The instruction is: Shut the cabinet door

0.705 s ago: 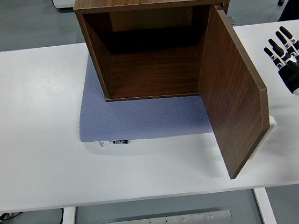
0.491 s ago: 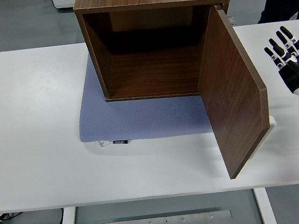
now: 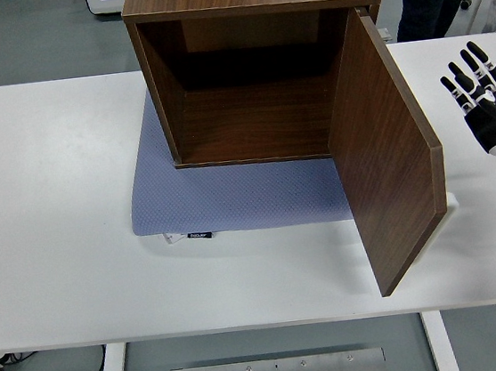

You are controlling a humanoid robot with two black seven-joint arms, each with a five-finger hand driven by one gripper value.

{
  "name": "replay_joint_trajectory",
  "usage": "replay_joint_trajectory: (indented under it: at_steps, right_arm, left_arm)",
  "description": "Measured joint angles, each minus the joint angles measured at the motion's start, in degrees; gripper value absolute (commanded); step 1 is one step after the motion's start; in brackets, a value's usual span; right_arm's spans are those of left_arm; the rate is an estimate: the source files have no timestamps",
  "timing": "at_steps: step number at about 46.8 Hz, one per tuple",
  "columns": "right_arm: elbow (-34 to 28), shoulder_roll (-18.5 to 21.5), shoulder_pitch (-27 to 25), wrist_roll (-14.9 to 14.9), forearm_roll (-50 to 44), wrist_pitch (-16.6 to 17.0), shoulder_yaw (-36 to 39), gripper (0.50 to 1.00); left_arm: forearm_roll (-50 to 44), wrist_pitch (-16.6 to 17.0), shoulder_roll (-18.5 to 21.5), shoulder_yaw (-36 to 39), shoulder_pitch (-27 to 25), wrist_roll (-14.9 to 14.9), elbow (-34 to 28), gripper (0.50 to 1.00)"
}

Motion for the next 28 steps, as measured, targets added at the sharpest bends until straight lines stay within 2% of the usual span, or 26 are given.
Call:
replay_joint_trajectory:
  at_steps: [28]
  right_arm:
    - [-0.1, -1.0, 0.1, 0.0, 0.0, 0.0, 0.0, 1.000]
  left_arm:
    - [0.0, 0.1, 0.0, 0.0, 0.0, 0.0, 0.0, 1.000]
